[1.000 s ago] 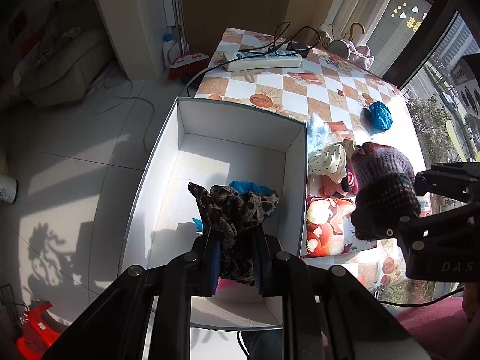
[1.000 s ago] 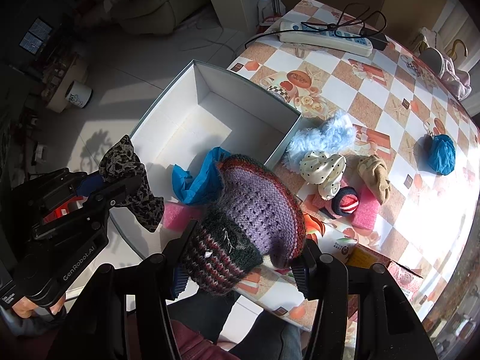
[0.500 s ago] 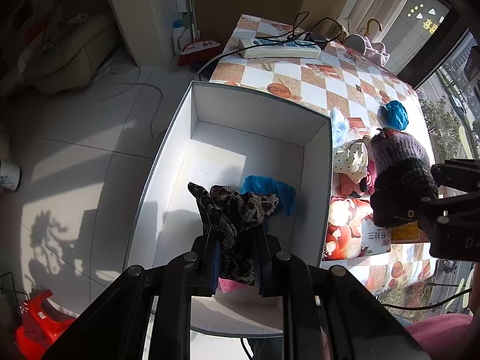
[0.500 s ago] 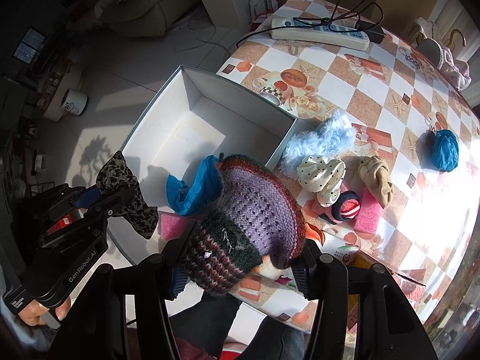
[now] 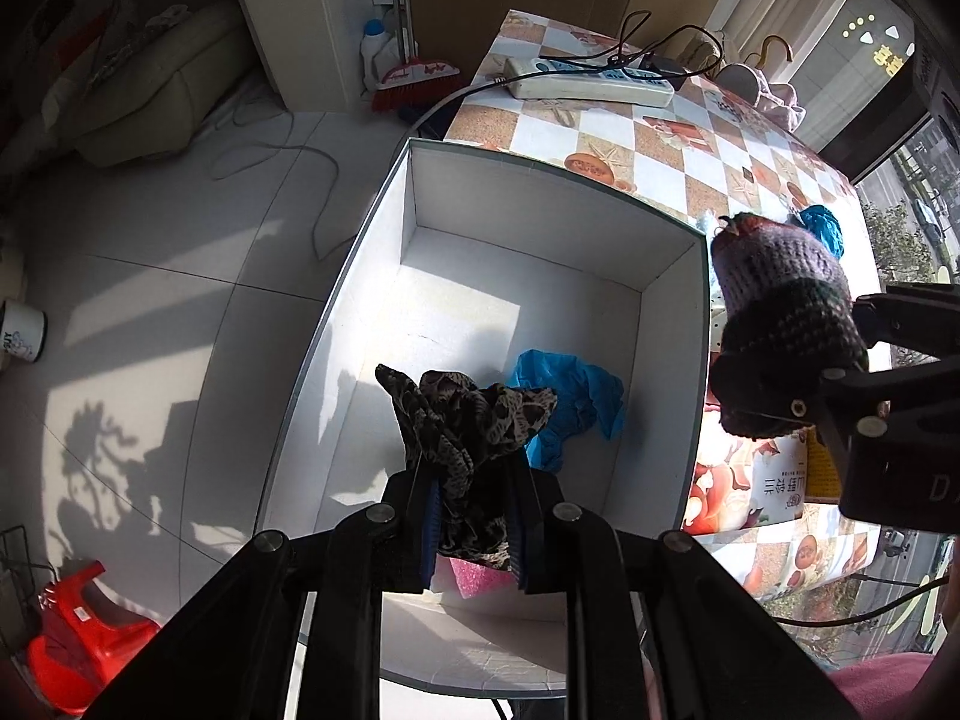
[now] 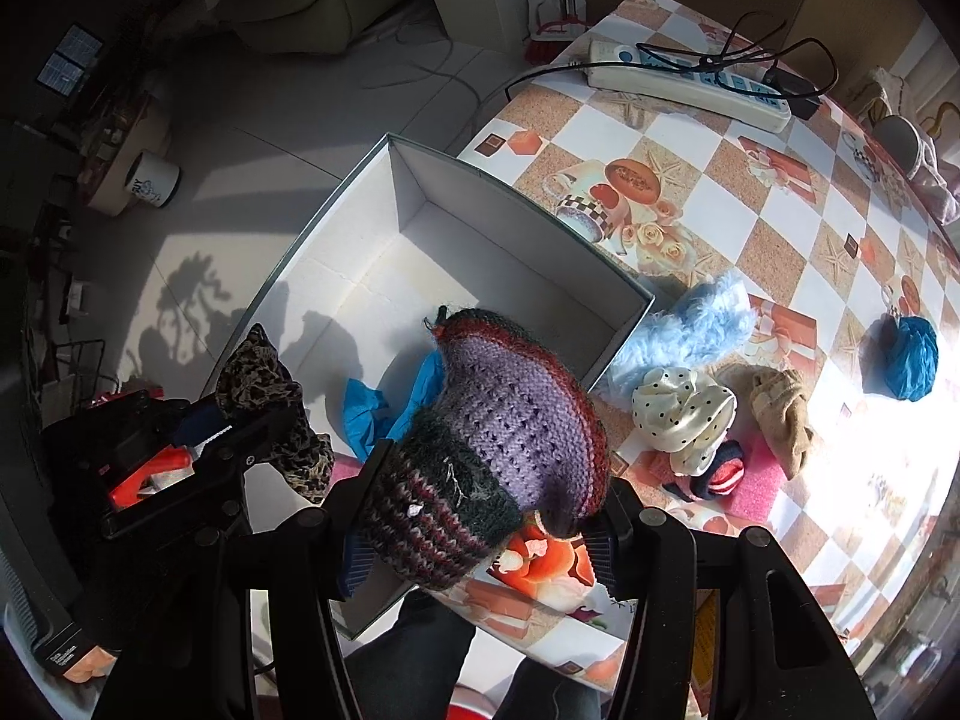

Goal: Organize soft objects
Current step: 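Release the leopard scarf and purple hat into the white box, then grasp the fluffy blue toy with the left tool while the right grasps the beige sock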

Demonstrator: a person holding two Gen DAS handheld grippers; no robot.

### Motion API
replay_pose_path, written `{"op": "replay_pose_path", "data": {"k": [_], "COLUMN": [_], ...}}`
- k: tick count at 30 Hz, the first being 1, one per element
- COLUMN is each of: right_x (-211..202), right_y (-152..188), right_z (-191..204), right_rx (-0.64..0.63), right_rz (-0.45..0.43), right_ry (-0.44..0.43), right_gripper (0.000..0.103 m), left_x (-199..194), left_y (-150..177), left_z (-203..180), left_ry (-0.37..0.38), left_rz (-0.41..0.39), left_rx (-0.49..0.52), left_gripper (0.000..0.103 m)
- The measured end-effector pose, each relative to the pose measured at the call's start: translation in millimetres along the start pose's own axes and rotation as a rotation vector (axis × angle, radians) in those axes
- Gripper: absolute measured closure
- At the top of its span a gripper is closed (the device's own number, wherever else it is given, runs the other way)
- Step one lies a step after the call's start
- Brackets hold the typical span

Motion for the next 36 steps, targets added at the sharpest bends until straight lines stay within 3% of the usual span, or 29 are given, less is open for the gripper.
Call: {"op": "replay_pose_path", "data": {"k": [7, 9, 11, 13, 15, 17, 19, 26, 32, 36], "right_x": [6.5, 8.1, 8.1, 7.1, 6.4, 2.9, -1.7, -30.1, -69.9, -91.5], "right_y": [-10.1, -12.4, -15.2, -16.8, -18.3, -19.4, -19.5, -3.1, 48.8, 84.7], "right_z": [6.7, 7.6, 7.3, 6.0, 3.8, 0.6, -4.0, -41.9, -124.5, -184.1], "right_rx": [-0.03, -0.029, -0.028, -0.022, -0.012, 0.008, 0.033, 0.163, 0.355, 0.476], "right_rz": [0.016, 0.02, 0.018, 0.013, 0.012, -0.01, -0.032, -0.029, 0.039, 0.051], "right_ry": [-0.01, -0.016, -0.017, -0.02, -0.025, -0.038, -0.06, -0.166, -0.196, -0.2], "right_gripper": [0.044, 0.044, 0.036, 0.036, 0.03, 0.003, 0.001, 0.001, 0.001, 0.001], "left_x": [4.4, 2.7, 0.9, -1.9, -4.2, -4.6, -3.3, -14.6, -21.8, -17.0], "left_y": [0.7, 1.3, 2.0, 2.2, 2.0, 1.0, -0.3, -11.6, -33.5, -49.8], "left_z": [1.0, 0.9, -0.1, -0.5, -0.5, 0.4, 2.6, -14.2, -60.7, -107.0], "left_ry": [0.024, 0.017, -0.002, -0.009, -0.008, 0.0, 0.007, 0.081, 0.146, 0.116], "left_rz": [0.015, 0.003, -0.006, -0.02, -0.032, -0.032, -0.016, -0.034, -0.01, 0.003], "left_rx": [-0.013, -0.011, -0.004, 0.0, 0.002, -0.01, -0.035, -0.035, 0.059, 0.183], "left_gripper": [0.078, 0.067, 0.036, 0.021, 0.021, 0.009, 0.0, 0.0, 0.0, 0.0]}}
Point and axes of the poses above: each gripper's, at about its wrist camera, not at the fingertips, and x roughly the way its jaws point, z to its left, y to its underside, the point moved 2 cm from there along x, roughly the way its jaws point, and after that the axes turned 10 degrees about -x, right-handed, at the moved point
